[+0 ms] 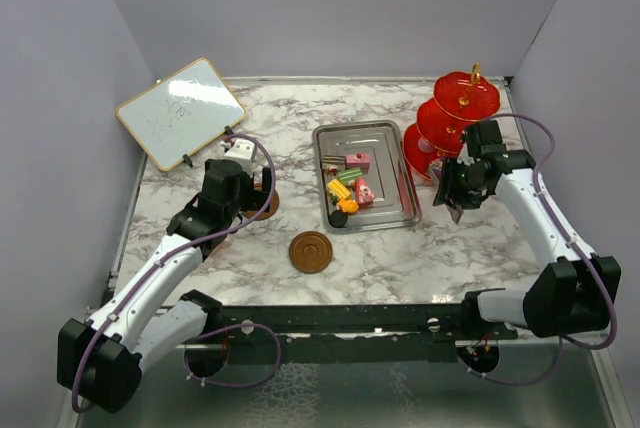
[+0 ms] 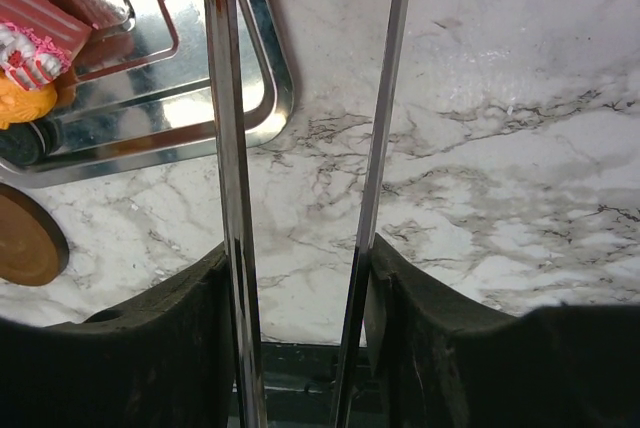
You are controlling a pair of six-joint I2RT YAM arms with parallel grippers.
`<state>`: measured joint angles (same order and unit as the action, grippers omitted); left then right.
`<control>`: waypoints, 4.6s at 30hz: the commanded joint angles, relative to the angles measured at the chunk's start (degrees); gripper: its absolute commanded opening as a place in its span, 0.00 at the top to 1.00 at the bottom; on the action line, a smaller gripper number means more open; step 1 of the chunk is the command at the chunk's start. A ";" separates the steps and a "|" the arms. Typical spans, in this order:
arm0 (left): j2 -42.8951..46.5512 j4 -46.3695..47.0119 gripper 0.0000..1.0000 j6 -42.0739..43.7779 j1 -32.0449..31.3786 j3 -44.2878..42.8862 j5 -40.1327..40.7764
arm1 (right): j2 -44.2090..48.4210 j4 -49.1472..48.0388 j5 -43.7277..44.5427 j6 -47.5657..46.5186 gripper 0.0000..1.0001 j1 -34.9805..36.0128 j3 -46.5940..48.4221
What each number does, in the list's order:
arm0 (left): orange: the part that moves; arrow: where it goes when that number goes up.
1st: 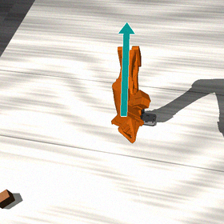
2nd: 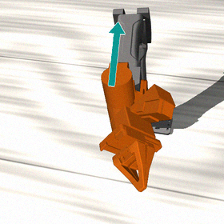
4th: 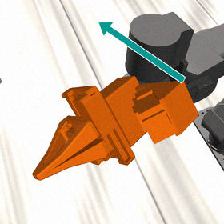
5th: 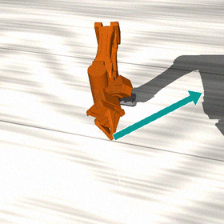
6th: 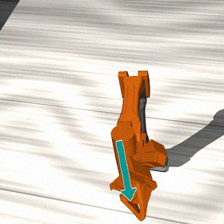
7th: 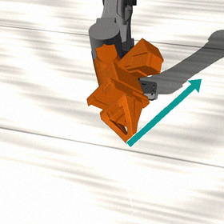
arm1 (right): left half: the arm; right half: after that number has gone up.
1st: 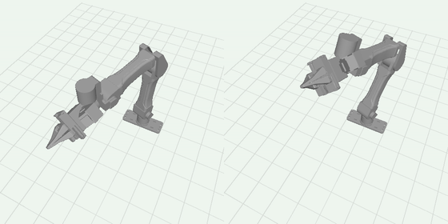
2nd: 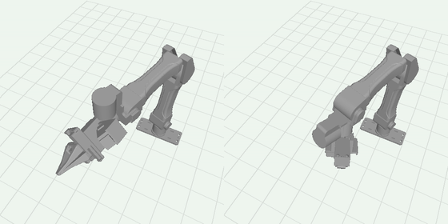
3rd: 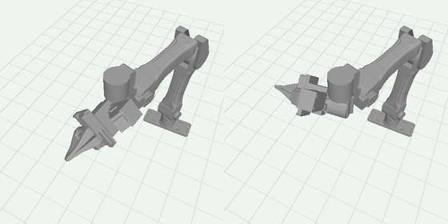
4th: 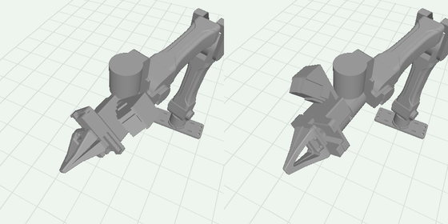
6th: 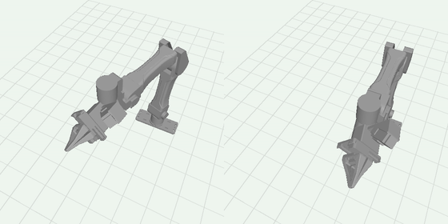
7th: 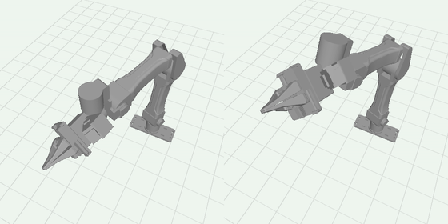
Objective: Serve the afternoon tea
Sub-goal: Place the desert on the desert table, then adjust the dessert on the tray, then pick up the desert from the tray.
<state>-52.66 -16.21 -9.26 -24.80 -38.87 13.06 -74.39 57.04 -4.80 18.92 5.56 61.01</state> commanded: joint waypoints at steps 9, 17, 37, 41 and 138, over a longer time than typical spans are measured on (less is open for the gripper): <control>0.24 -0.03 0.01 0.12 0.29 -1.38 -0.92 | 6.19 4.20 -6.70 -0.44 0.55 -0.29 1.30; 0.41 -0.13 0.01 0.12 0.28 -1.38 -0.94 | 8.97 8.04 -12.52 -2.92 0.55 -0.29 2.68; 0.61 -0.15 0.01 0.04 0.30 -1.21 -0.60 | 6.23 7.41 -25.83 -6.59 0.59 3.91 2.11; 0.40 -0.17 0.01 0.19 0.28 -1.21 -0.40 | 4.00 7.24 -20.51 -5.48 0.59 8.81 3.53; -0.84 -0.27 0.01 0.47 0.29 -1.52 -0.05 | -3.24 12.69 1.20 3.25 0.72 24.41 7.37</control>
<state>-53.58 -16.36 -9.23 -24.80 -38.87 13.10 -78.87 70.28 -7.03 20.53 29.63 66.78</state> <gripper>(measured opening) 0.991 0.326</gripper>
